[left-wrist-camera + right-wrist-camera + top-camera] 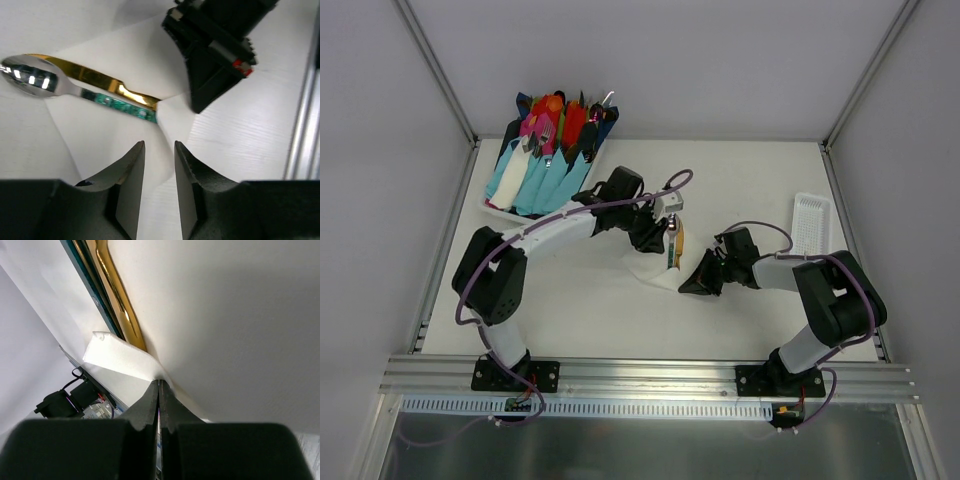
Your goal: Place the utensils on the paper napkin and roll it up
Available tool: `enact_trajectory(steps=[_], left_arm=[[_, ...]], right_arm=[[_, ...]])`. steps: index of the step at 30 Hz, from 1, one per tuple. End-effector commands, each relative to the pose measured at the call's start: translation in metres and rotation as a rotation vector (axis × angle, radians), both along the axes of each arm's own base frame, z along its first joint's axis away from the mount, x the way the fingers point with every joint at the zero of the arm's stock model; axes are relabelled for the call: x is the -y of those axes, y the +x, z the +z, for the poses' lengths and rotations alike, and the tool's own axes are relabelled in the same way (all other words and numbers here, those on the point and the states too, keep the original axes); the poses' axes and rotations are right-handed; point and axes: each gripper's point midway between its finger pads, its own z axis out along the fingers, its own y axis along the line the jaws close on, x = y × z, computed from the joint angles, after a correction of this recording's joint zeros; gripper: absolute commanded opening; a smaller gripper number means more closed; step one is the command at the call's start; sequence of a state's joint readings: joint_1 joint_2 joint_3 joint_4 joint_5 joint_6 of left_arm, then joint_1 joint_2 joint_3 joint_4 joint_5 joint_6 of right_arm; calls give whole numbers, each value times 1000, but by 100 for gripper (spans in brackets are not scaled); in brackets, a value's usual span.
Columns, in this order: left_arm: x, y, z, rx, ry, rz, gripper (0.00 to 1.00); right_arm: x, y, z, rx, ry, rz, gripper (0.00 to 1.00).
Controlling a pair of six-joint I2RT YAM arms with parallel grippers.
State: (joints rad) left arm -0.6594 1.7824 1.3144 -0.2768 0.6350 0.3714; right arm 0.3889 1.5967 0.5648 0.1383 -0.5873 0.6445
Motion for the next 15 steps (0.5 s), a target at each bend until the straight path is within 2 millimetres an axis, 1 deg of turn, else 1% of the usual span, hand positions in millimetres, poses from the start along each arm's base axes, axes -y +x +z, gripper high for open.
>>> enact_trajectory(steps=[1, 3, 6, 8, 9, 12, 15], left_arm=[[0, -48, 4, -272, -27, 20, 29], [3, -62, -2, -400, -34, 27, 25], [8, -67, -14, -516, -11, 63, 20], [11, -64, -23, -544, 7, 81, 19], [13, -63, -25, -585, 17, 118, 18], [18, -56, -34, -629, 32, 166, 17], [21, -52, -45, -638, 60, 206, 17]], right_arm=[[2, 9, -3, 7, -39, -24, 0], [2, 9, -3, 3, -40, -26, 0], [2, 9, -4, -1, -41, -31, 0], [2, 9, -4, -5, -40, -32, 0], [1, 10, -4, -6, -39, -31, 0], [1, 11, -5, -11, -40, -35, 0], [1, 11, -6, -14, -41, -33, 0]])
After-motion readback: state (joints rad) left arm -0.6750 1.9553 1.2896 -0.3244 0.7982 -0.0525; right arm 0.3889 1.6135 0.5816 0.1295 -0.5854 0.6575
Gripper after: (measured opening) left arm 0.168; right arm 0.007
